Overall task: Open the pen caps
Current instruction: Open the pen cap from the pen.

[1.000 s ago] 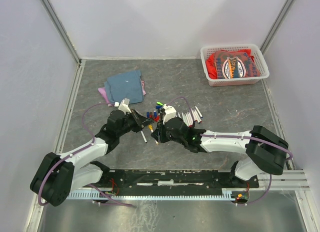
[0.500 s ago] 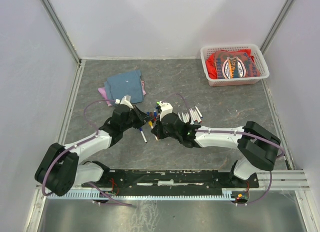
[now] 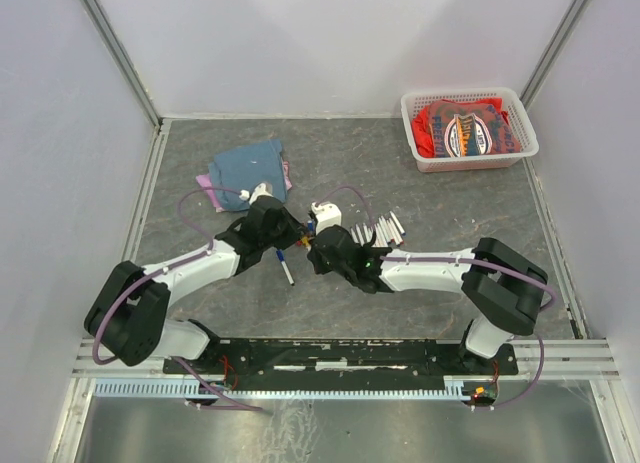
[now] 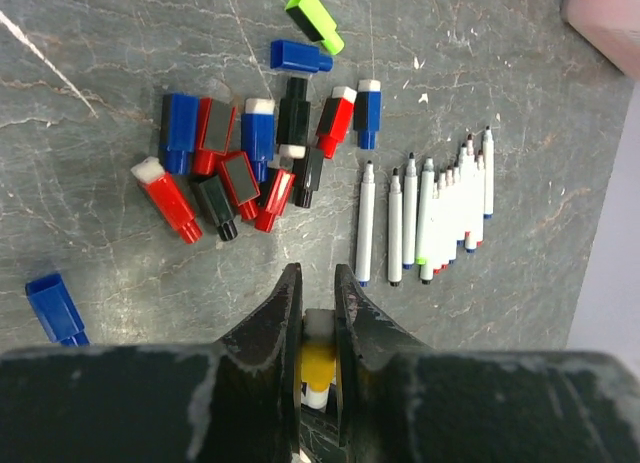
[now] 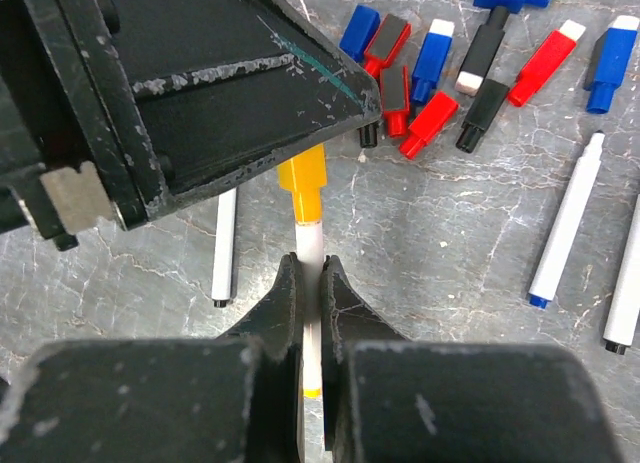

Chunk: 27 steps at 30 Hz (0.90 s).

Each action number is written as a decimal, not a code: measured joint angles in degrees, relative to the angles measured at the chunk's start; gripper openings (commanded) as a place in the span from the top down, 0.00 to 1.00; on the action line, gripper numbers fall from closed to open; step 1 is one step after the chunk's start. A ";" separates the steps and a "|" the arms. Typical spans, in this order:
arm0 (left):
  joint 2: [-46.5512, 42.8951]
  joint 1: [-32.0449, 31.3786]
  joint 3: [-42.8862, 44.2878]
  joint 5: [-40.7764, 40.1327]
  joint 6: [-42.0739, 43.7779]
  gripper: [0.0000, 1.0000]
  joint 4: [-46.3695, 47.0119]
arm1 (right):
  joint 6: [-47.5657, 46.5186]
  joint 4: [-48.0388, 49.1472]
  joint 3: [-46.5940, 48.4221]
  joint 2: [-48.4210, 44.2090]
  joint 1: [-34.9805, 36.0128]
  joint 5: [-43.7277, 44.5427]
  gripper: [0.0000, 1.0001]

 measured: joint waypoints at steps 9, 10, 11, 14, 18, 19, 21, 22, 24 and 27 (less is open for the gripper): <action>0.70 -0.24 1.01 1.86 2.67 0.97 5.25 | 2.10 5.18 -6.95 -4.81 -0.79 -2.75 0.99; 0.70 0.09 1.01 2.45 3.19 0.97 7.52 | 2.71 5.64 -8.57 -5.51 -1.05 -4.22 0.99; 0.70 0.37 1.01 3.30 3.76 0.97 9.60 | 3.41 6.47 -10.29 -6.08 -1.42 -5.62 0.99; 0.70 1.20 1.03 5.97 5.42 0.97 14.12 | 5.60 9.51 -14.93 -7.56 -2.54 -10.12 0.99; 0.70 2.16 1.11 8.37 6.69 0.97 16.33 | 7.41 11.47 -17.66 -10.45 -4.37 -12.98 0.99; 0.79 2.19 1.33 8.37 7.19 0.97 15.93 | 7.52 11.47 -17.66 -11.10 -4.63 -13.18 0.99; 1.33 2.29 2.60 7.96 8.37 0.97 13.77 | 7.52 10.93 -17.51 -13.07 -5.51 -13.09 0.99; 1.81 2.38 3.43 7.50 9.03 0.97 12.59 | 7.45 10.36 -17.40 -13.84 -5.81 -12.79 0.99; 3.48 2.38 5.90 5.84 10.60 0.97 9.01 | 7.15 7.74 -16.65 -15.23 -6.34 -11.39 0.99; 6.45 2.36 9.25 3.56 12.72 0.97 4.33 | 6.16 3.37 -14.88 -16.06 -7.43 -8.74 0.99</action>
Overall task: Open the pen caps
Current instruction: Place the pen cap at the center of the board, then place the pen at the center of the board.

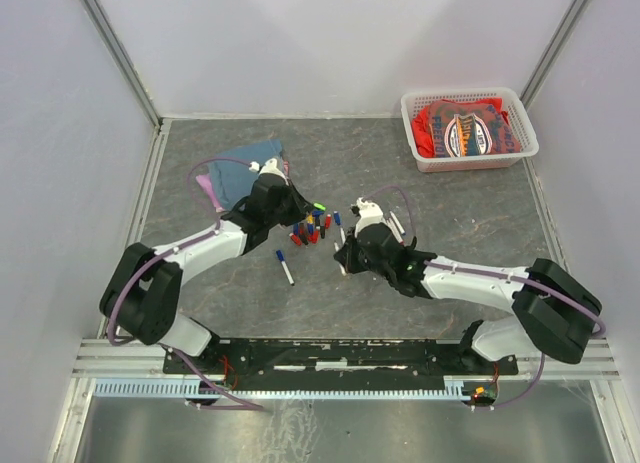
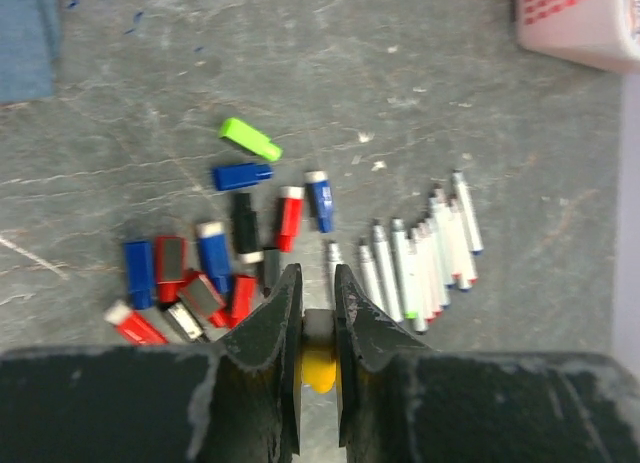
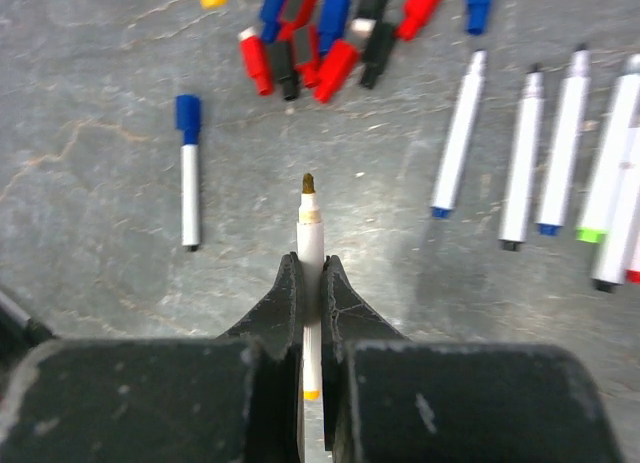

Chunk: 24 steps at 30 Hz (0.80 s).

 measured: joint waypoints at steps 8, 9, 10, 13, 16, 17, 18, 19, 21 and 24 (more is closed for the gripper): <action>5.70 -0.28 1.46 -5.01 2.84 0.97 -7.48 | -3.43 -8.48 5.99 2.67 -4.79 5.01 0.99; 6.21 -0.39 1.46 -5.60 3.04 0.96 -8.15 | -3.80 -8.85 6.56 3.58 -5.20 5.27 0.99; 6.62 -0.50 1.55 -5.92 3.17 0.95 -8.55 | -4.09 -9.35 7.15 4.61 -5.62 5.51 0.99; 7.89 -0.63 2.05 -6.80 3.23 0.92 -9.57 | -5.01 -10.47 8.17 7.21 -6.62 5.66 0.98; 8.55 -0.74 2.64 -7.34 3.69 0.88 -10.23 | -5.53 -11.65 9.33 9.46 -7.32 5.70 0.98; 8.68 -0.79 2.84 -7.41 3.80 0.87 -10.38 | -5.68 -11.98 9.77 10.08 -7.45 5.70 0.98; 8.81 -0.85 3.06 -7.50 3.80 0.87 -10.47 | -5.88 -12.15 10.25 10.69 -7.63 5.64 0.97; 8.92 -0.96 3.30 -7.56 3.80 0.86 -10.54 | -6.10 -12.37 10.91 11.41 -7.78 5.64 0.97; 9.14 -1.03 3.63 -7.80 3.82 0.85 -10.67 | -6.47 -12.52 12.17 12.85 -8.04 5.55 0.96; 9.53 -1.25 4.04 -8.07 3.82 0.82 -11.17 | -6.91 -12.55 13.68 14.82 -8.37 5.49 0.95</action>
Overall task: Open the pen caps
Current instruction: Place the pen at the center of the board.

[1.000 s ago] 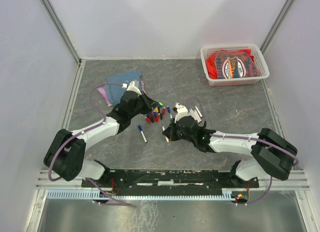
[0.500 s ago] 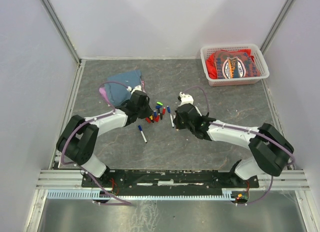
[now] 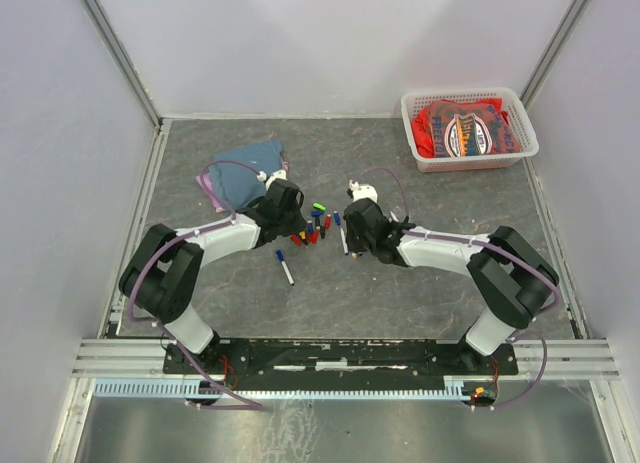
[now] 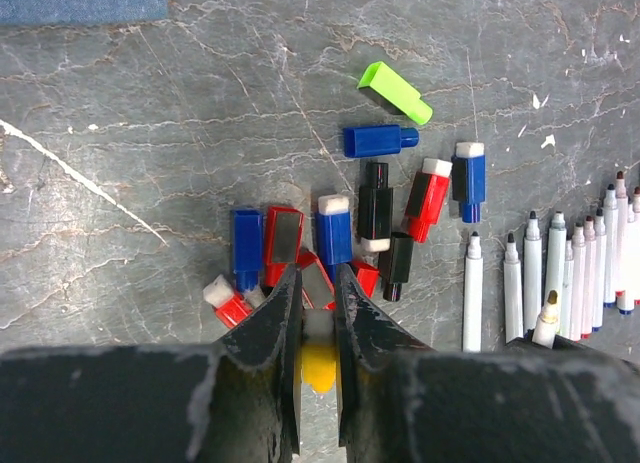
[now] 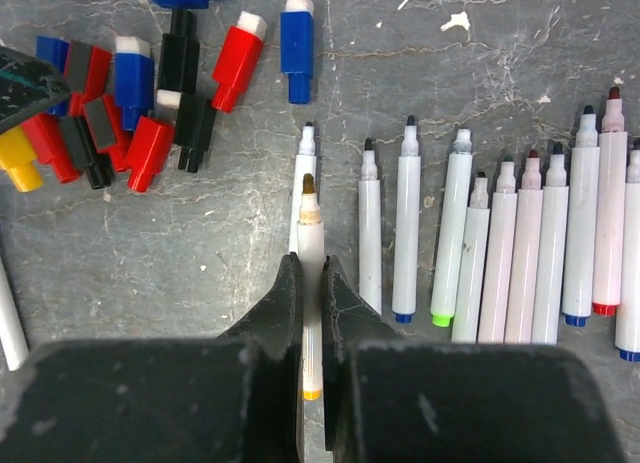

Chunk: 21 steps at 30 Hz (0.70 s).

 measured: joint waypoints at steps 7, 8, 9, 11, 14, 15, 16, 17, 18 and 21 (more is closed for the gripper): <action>1.88 -0.42 0.85 -0.61 0.00 0.74 -0.09 | -0.72 -0.55 1.29 2.40 -0.94 -0.17 0.91; 1.99 -0.50 0.87 -0.66 0.00 0.73 -0.09 | -0.79 -0.61 1.36 2.58 -1.03 -0.22 0.90; 2.08 -0.57 0.90 -0.68 0.02 0.73 -0.09 | -0.87 -0.79 1.55 2.82 -1.18 -0.24 0.89; 2.14 -0.68 0.98 -0.70 0.00 0.71 -0.07 | -0.98 -0.92 1.95 3.26 -1.27 -0.28 0.86; 2.14 -0.79 1.07 -0.72 0.00 0.70 -0.09 | -1.03 -1.05 2.45 3.89 -1.38 -0.46 0.82; 2.14 -0.81 1.07 -0.72 0.00 0.70 -0.09 | -1.03 -1.16 2.56 4.00 -1.42 -0.48 0.81; 2.14 -0.85 1.07 -0.74 0.00 0.70 -0.09 | -1.01 -1.18 2.58 4.04 -1.49 -0.48 0.79; 2.14 -0.90 1.07 -0.74 0.02 0.70 -0.11 | -1.03 -1.22 2.60 4.04 -1.49 -0.46 0.79; 2.14 -0.90 1.07 -0.74 0.00 0.70 -0.11 | -1.03 -1.25 2.62 4.11 -1.49 -0.48 0.78; 2.14 -1.01 1.09 -0.76 0.02 0.70 -0.11 | -1.03 -1.29 2.80 4.46 -1.46 -0.46 0.75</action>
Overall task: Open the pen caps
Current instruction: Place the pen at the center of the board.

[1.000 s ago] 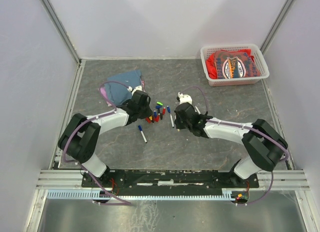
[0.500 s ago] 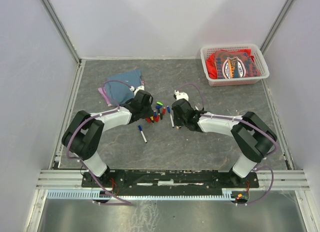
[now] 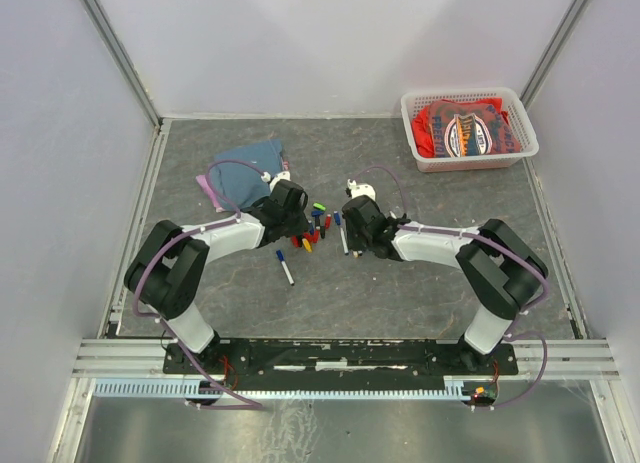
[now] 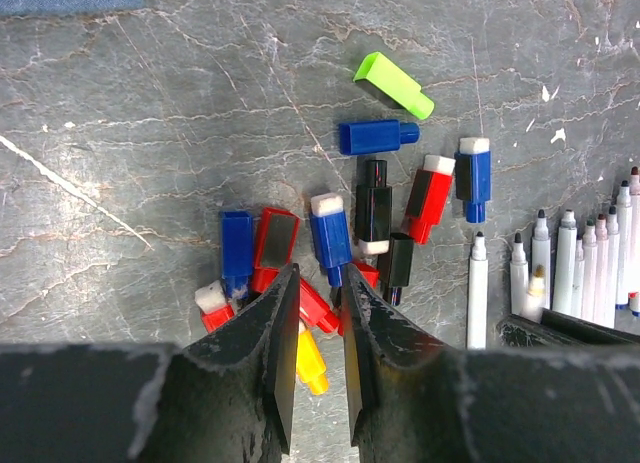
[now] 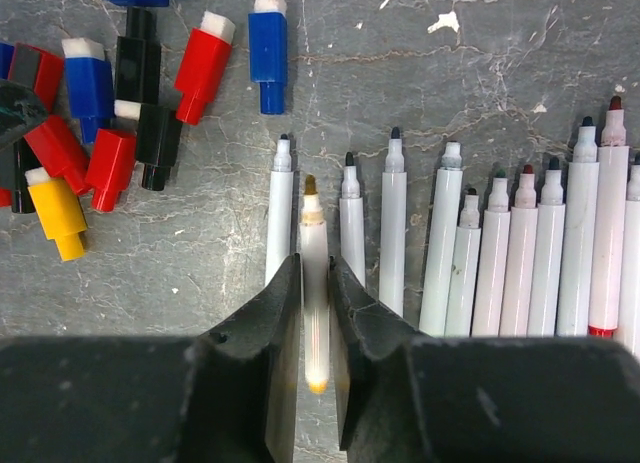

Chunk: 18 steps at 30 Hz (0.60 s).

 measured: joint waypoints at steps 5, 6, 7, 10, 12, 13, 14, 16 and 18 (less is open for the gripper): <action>0.00 0.00 0.09 -0.07 -0.02 0.70 0.00 | 0.02 -0.04 0.02 0.20 -0.02 0.00 0.72; 0.00 0.00 0.09 -0.09 -0.02 0.70 0.00 | 0.00 -0.04 0.02 0.20 -0.04 -0.02 0.71; 0.00 0.00 0.09 -0.11 -0.02 0.70 -0.02 | -0.02 -0.04 0.02 0.20 -0.04 0.00 0.71; -0.02 0.00 0.09 -0.15 -0.02 0.69 -0.02 | -0.02 -0.04 0.02 0.17 -0.04 0.00 0.70; -0.20 0.00 0.09 -0.17 -0.02 0.69 -0.13 | -0.15 -0.07 0.02 0.17 -0.04 0.00 0.69; -0.46 0.00 0.09 -0.20 -0.02 0.69 -0.24 | -0.22 -0.17 0.02 0.09 -0.04 0.00 0.69; -0.79 0.00 0.09 -0.17 -0.02 0.69 -0.33 | -0.31 -0.44 0.02 -0.11 -0.04 0.02 0.69; -1.88 0.00 0.09 -0.24 -0.04 0.68 -0.50 | -0.50 -1.20 0.02 -0.92 -0.04 0.00 0.68; -3.76 0.00 0.09 -0.61 -0.04 0.66 -1.03 | -0.72 -1.70 0.02 -2.23 -0.02 -0.11 0.68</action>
